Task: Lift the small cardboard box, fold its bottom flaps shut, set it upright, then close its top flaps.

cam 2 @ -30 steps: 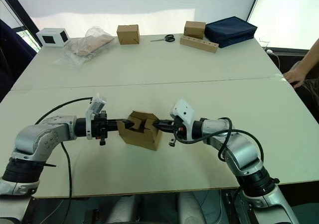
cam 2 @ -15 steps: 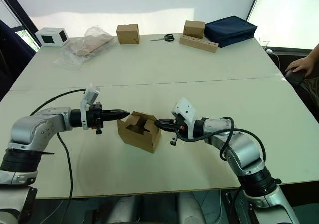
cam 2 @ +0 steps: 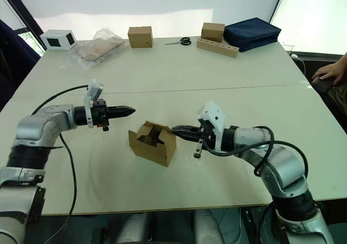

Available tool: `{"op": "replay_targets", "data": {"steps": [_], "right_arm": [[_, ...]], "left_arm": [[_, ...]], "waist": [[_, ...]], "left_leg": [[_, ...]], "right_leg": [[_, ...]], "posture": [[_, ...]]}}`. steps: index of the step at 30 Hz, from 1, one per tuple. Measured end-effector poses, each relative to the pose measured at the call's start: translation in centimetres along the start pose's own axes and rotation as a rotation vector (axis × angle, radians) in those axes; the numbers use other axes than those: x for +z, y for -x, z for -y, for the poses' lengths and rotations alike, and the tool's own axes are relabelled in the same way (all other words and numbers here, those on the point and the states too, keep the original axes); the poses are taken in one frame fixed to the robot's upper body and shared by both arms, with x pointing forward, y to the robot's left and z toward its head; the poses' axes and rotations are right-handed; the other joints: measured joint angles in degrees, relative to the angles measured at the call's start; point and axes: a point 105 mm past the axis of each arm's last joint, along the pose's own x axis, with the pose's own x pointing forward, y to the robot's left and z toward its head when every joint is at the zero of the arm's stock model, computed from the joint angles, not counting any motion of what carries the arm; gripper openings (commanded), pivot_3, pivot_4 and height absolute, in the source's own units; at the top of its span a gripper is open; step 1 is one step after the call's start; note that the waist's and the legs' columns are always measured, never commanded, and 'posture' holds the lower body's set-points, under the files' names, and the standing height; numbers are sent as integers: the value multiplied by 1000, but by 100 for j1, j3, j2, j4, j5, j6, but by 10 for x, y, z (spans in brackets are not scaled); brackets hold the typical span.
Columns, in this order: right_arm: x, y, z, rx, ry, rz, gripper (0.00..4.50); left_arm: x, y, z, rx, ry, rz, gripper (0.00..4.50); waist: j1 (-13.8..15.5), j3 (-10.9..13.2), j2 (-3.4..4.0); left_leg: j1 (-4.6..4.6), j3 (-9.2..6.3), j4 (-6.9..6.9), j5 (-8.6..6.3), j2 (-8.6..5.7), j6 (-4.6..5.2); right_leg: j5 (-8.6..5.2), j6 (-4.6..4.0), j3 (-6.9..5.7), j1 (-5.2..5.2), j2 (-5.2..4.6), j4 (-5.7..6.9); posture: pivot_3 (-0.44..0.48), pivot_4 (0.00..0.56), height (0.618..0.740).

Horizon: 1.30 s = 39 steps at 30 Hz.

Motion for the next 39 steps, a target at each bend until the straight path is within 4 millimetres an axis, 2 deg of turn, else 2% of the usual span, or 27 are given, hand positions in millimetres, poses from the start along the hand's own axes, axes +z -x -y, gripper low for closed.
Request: {"op": "replay_targets", "data": {"steps": [4,6,11,15,19,25,36,39], "right_arm": [[6,9,-10,37,-20,-18,0],[8,8,-23,91,-22,-42,0],[2,-5,-45,153,-22,-81,0],[-8,-17,-50,148,-23,-114,0],[-13,-26,-48,128,-9,-132,0],[-15,-28,-41,85,20,-153,0],[-17,-24,-41,103,44,-179,0],[-18,-21,-41,106,58,-198,0]], "left_arm": [[-17,-15,-13,-23,22,-51,39],[-22,-23,-19,-28,17,-76,39],[-30,-40,-28,-38,-16,-129,39],[-38,-51,-26,-66,-19,-153,39],[-46,-59,-19,-117,-12,-172,39],[-49,-57,-11,-183,-21,-180,39],[-58,-53,1,-214,2,-185,39],[-53,-53,3,-218,-4,-167,39]], "waist": [[-25,1,-1],[-28,2,-3],[-33,2,-4],[-42,2,-4],[-44,2,-5],[-42,2,-4],[-37,2,-5],[-35,2,-5]], "left_leg": [[-2,-1,0,0,0,1],[-2,-3,0,-1,1,1],[-3,-2,0,-1,1,2],[-4,-2,1,-1,0,2],[-4,-3,1,0,0,-1],[-4,-4,1,1,0,-1],[-4,-6,1,-1,1,1],[-4,-7,1,-1,1,1]], "right_leg": [[0,0,0,-2,2,0],[0,0,-2,-2,4,0],[0,0,-2,-2,3,0],[0,0,-1,-4,3,0],[0,0,-1,-4,3,1],[0,0,-1,-4,2,1],[0,0,-2,-4,1,2],[0,0,-2,-4,1,2]], "posture": [[0,150,740],[0,150,740],[0,150,740],[0,150,740],[0,150,740],[0,150,740],[0,150,740],[0,150,740]]}}
